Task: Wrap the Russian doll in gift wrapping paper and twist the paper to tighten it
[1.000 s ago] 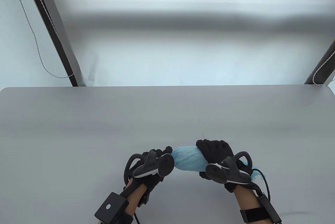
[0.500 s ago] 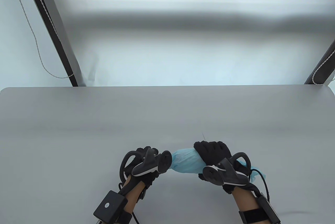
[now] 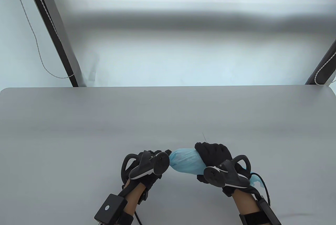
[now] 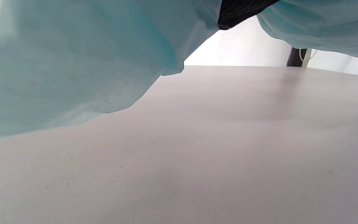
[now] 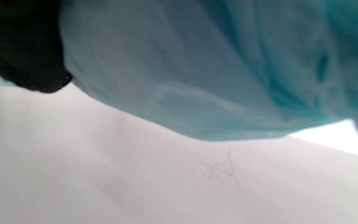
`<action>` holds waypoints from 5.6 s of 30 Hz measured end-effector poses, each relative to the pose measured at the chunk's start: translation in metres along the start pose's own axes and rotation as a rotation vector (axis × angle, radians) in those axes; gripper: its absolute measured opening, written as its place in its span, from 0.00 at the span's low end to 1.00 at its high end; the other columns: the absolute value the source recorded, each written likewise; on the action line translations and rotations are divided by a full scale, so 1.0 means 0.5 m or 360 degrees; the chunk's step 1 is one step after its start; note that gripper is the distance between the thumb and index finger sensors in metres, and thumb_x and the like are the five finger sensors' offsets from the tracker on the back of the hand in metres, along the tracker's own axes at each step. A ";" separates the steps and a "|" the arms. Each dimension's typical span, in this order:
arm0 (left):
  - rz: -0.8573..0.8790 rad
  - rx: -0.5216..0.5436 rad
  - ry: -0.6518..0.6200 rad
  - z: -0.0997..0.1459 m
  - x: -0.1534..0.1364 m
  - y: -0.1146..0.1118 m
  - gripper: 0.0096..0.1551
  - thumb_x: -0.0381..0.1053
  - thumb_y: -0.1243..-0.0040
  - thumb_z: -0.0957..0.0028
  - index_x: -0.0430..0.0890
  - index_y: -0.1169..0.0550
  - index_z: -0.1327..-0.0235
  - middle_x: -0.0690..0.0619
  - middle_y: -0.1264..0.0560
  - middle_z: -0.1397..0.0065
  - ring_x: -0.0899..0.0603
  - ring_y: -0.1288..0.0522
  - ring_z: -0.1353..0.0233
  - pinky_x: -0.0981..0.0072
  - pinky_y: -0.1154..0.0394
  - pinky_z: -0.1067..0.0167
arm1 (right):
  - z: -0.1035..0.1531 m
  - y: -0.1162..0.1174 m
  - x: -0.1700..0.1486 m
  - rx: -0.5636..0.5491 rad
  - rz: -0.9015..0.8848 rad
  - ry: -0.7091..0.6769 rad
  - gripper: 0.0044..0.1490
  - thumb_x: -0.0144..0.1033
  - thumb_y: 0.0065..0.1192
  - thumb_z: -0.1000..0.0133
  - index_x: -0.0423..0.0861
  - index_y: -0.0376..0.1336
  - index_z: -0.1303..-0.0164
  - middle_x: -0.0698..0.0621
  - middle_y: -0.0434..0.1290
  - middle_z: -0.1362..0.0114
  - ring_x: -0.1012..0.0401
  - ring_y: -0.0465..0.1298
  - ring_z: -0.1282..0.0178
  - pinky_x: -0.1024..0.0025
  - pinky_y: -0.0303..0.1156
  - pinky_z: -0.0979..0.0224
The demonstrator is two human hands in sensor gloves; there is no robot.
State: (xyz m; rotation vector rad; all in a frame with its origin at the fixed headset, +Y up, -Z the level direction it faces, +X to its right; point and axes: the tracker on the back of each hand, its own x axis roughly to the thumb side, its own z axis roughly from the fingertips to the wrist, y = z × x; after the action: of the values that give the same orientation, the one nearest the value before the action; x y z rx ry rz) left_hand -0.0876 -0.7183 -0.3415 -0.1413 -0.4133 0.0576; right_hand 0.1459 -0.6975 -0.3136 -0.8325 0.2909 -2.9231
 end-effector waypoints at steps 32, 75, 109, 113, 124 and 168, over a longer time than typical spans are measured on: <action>0.1182 -0.0736 -0.0156 -0.005 -0.077 -0.005 0.57 0.50 0.45 0.41 0.35 0.66 0.18 0.36 0.36 0.26 0.33 0.38 0.29 0.30 0.44 0.33 | 0.008 -0.016 -0.024 -0.0060 0.0105 -0.0080 0.79 0.67 0.84 0.58 0.47 0.44 0.07 0.39 0.64 0.12 0.44 0.69 0.17 0.38 0.63 0.15; 0.0119 0.0020 0.0132 -0.010 -0.015 -0.009 0.25 0.54 0.28 0.46 0.54 0.21 0.35 0.45 0.19 0.30 0.48 0.13 0.55 0.53 0.20 0.52 | 0.000 -0.002 -0.007 -0.0049 -0.0024 -0.0060 0.79 0.67 0.84 0.57 0.42 0.46 0.07 0.36 0.65 0.13 0.42 0.70 0.20 0.37 0.66 0.18; 0.1233 -0.0651 -0.0293 -0.004 -0.080 0.000 0.41 0.50 0.46 0.38 0.51 0.45 0.12 0.41 0.42 0.22 0.30 0.43 0.27 0.28 0.49 0.31 | 0.005 -0.001 -0.048 -0.0057 -0.0132 0.0011 0.78 0.66 0.84 0.57 0.47 0.45 0.07 0.39 0.64 0.12 0.43 0.68 0.18 0.37 0.63 0.16; 0.0760 -0.0656 -0.0173 -0.012 -0.047 0.002 0.46 0.51 0.45 0.41 0.46 0.51 0.13 0.43 0.39 0.26 0.34 0.39 0.29 0.30 0.45 0.31 | 0.006 0.002 -0.045 -0.0037 -0.0086 0.0000 0.78 0.65 0.85 0.57 0.46 0.45 0.07 0.38 0.64 0.12 0.42 0.68 0.18 0.36 0.63 0.16; 0.0204 -0.0298 0.0178 -0.015 -0.021 -0.002 0.24 0.55 0.26 0.48 0.47 0.18 0.43 0.48 0.34 0.29 0.36 0.37 0.28 0.30 0.41 0.31 | 0.001 -0.005 -0.013 -0.0030 -0.0059 -0.0084 0.78 0.65 0.86 0.57 0.46 0.46 0.07 0.38 0.64 0.12 0.42 0.69 0.18 0.36 0.63 0.16; -0.0090 -0.0133 -0.0038 -0.012 -0.016 -0.023 0.32 0.44 0.48 0.36 0.43 0.48 0.24 0.44 0.21 0.32 0.48 0.17 0.50 0.49 0.19 0.51 | -0.005 0.000 -0.005 0.0062 -0.0155 -0.0033 0.78 0.68 0.81 0.54 0.41 0.45 0.06 0.37 0.64 0.12 0.42 0.69 0.19 0.37 0.64 0.17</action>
State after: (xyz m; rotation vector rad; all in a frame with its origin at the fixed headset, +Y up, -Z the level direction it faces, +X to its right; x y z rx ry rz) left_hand -0.0921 -0.7309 -0.3485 -0.2113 -0.4433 -0.0136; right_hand 0.1468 -0.6970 -0.3171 -0.8954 0.1970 -2.9966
